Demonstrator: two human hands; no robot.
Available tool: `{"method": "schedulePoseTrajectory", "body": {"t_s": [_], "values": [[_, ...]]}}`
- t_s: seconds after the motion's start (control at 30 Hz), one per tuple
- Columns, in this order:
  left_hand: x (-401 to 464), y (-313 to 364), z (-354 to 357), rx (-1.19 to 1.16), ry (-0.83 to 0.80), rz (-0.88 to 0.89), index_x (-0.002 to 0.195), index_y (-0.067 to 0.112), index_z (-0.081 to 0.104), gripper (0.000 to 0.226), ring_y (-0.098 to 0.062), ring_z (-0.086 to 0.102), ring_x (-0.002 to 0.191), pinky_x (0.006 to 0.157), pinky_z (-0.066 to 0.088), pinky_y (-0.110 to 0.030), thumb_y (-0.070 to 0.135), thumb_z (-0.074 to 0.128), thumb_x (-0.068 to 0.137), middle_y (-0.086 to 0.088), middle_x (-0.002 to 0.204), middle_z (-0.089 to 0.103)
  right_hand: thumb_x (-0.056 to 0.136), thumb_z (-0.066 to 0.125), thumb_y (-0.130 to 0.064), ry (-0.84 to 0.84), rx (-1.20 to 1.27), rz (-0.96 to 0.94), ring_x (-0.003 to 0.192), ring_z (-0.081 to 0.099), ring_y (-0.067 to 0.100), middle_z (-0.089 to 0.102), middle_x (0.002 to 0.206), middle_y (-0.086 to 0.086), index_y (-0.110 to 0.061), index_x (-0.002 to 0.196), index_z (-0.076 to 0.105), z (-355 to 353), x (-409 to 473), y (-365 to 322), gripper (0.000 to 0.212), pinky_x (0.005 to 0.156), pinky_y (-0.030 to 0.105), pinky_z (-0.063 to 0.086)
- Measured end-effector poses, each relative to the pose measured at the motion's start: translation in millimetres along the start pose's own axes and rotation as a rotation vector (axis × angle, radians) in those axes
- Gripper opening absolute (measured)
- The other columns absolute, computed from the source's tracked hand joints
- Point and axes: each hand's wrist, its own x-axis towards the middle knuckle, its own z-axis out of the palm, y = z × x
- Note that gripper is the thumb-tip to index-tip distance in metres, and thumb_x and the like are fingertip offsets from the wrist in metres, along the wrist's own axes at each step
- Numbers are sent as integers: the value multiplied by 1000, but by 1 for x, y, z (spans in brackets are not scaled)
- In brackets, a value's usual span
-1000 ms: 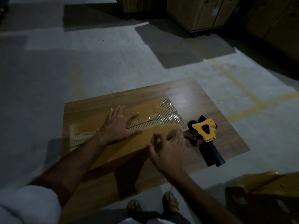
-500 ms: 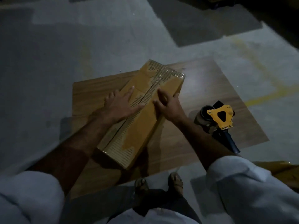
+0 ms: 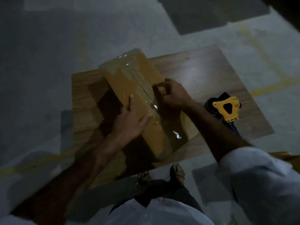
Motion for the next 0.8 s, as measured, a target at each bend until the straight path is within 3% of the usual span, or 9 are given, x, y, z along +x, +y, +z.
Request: {"method": "schedulePoseTrajectory", "body": {"t_s": [0.07, 0.13, 0.23, 0.3, 0.37, 0.43, 0.53, 0.73, 0.8], "values": [[-19, 9, 11, -4, -105, 49, 161, 33, -21, 118, -40, 52, 133, 88, 45, -42, 87, 49, 83, -18, 160, 35, 87, 70, -5, -98, 45, 24, 129, 55, 26, 53, 149, 12, -30, 145, 58, -17, 8, -2, 64, 100, 40, 55], [-25, 9, 2, 156, -102, 127, 164, 27, -9, 129, -34, 52, 135, 97, 47, -45, 92, 55, 73, -12, 159, 41, 91, 75, -19, -105, 59, 29, 130, 56, 27, 58, 145, 9, -27, 151, 51, -21, 12, -1, 65, 107, 44, 52], [-14, 8, -20, 407, 56, 438, 156, 30, 30, 116, -26, 45, 133, 106, 43, -46, 87, 70, 64, -6, 150, 43, 92, 68, -58, 153, -255, 97, 132, 53, 27, 61, 140, 7, -26, 145, 54, -7, -2, 18, 64, 121, 59, 27], [-1, 10, -25, 439, 47, 707, 152, 36, 36, 104, -21, 35, 130, 110, 38, -44, 78, 77, 66, -3, 144, 37, 90, 51, -77, 306, -334, 254, 134, 48, 33, 58, 138, 12, -31, 144, 50, 12, -28, 32, 71, 123, 64, 16], [14, 14, -19, 457, -17, 895, 154, 37, 33, 102, -22, 25, 135, 119, 27, -46, 74, 77, 70, -3, 147, 27, 93, 41, -79, 393, -279, 273, 137, 44, 37, 55, 139, 15, -37, 150, 42, 30, -50, 43, 71, 124, 64, 4], [25, 17, -6, 417, -77, 987, 156, 34, 29, 106, -27, 14, 146, 124, 12, -50, 75, 76, 70, -3, 154, 20, 97, 43, -72, 449, -262, 181, 133, 48, 34, 57, 137, 11, -38, 151, 43, 33, -54, 53, 64, 125, 59, 9], [27, 21, 14, 391, -22, 1017, 154, 25, 28, 108, -35, 13, 153, 127, 2, -58, 86, 63, 72, -12, 160, 19, 100, 50, -64, 390, -221, 44, 125, 54, 26, 61, 135, 5, -35, 150, 50, 16, -43, 59, 58, 120, 49, 24], [-5, 48, 52, 413, 163, 773, 150, 19, 26, 109, -40, -3, 158, 126, -1, -61, 82, 66, 72, -22, 169, 2, 102, 55, -49, 151, -273, -179, 136, 52, 23, 59, 146, 3, -30, 152, 50, -17, -24, 61, 54, 127, 54, 4], [-22, 64, 66, 391, 163, 647, 149, 17, 21, 110, -41, -11, 157, 126, -6, -60, 90, 47, 72, -23, 169, -9, 102, 56, -46, 99, -291, -230, 139, 50, 23, 58, 149, 2, -28, 152, 50, -20, -25, 57, 54, 125, 57, -4]]}}
